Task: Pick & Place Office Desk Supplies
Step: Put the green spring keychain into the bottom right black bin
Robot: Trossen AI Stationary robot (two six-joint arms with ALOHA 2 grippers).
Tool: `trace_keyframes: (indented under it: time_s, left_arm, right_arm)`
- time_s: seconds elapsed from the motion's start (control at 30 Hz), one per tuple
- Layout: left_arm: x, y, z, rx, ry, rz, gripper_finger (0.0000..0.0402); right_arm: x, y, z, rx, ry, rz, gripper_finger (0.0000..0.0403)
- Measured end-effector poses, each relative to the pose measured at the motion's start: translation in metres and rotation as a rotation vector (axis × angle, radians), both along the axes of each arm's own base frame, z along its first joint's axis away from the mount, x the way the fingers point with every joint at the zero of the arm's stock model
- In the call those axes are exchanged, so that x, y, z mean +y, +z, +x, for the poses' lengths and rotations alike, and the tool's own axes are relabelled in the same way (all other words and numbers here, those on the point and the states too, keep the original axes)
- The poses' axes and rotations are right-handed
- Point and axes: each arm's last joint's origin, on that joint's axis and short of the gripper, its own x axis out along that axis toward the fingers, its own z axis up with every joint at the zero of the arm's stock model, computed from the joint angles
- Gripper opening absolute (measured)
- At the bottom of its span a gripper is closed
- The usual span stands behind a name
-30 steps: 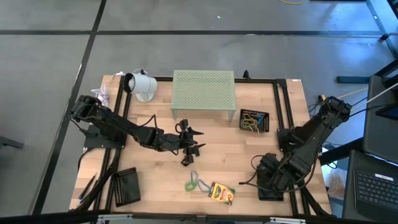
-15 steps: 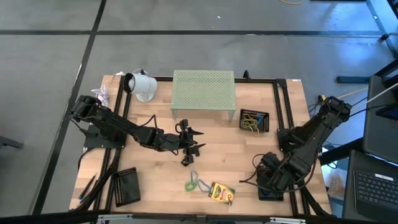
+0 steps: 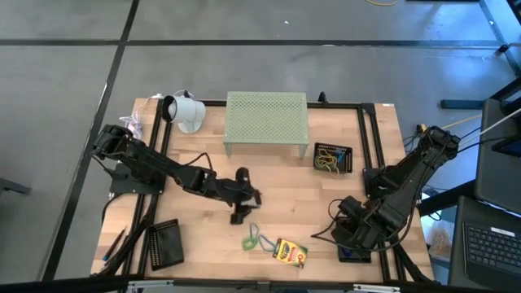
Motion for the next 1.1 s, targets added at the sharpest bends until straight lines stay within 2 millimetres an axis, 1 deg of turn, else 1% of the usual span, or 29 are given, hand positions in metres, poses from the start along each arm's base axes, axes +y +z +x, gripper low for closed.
trace_keyframes:
  time_s: [0.17,0.23,0.3,0.4,0.5,0.57,0.73,0.8,0.9,1.03,1.1]
  left_arm:
    - [-0.001,-0.015,-0.012,0.219,-0.091,-0.083,0.0202]
    - [-0.004,-0.019,-0.017,0.289,-0.176,-0.086,0.0202]
    - [-0.009,-0.020,-0.021,0.311,-0.272,-0.067,0.0202]
    - [-0.019,-0.018,-0.022,0.267,-0.384,0.010,0.0202]
    - [-0.030,-0.014,-0.022,0.184,-0.455,0.062,0.0202]
    - [-0.037,-0.011,-0.021,0.139,-0.483,0.069,0.0202]
    - [-0.051,-0.006,-0.020,0.045,-0.519,0.055,0.0202]
    - [-0.057,-0.009,-0.018,0.026,-0.527,0.044,0.0202]
    - [-0.065,-0.020,-0.014,0.021,-0.538,0.032,0.0204]
    - [-0.074,-0.037,-0.013,0.069,-0.559,0.040,0.0207]
    - [-0.078,-0.042,-0.014,0.084,-0.560,0.042,0.0207]
  right_arm:
    - [-0.002,0.001,0.005,-0.141,0.074,-0.124,0.0141]
    - [-0.003,0.002,0.006,-0.183,0.092,-0.170,0.0140]
    - [-0.004,0.003,0.007,-0.215,0.103,-0.205,0.0139]
    - [-0.005,0.003,0.007,-0.240,0.131,-0.243,0.0139]
    - [-0.005,0.004,0.008,-0.265,0.169,-0.289,0.0139]
    - [-0.006,0.004,0.009,-0.284,0.187,-0.321,0.0139]
    - [-0.009,0.005,0.014,-0.323,0.166,-0.349,0.0139]
    - [-0.009,0.005,0.016,-0.342,0.152,-0.350,0.0139]
    - [-0.009,0.006,0.020,-0.375,0.131,-0.352,0.0139]
    - [-0.010,0.007,0.023,-0.395,0.114,-0.350,0.0139]
    - [-0.010,0.007,0.024,-0.402,0.108,-0.344,0.0139]
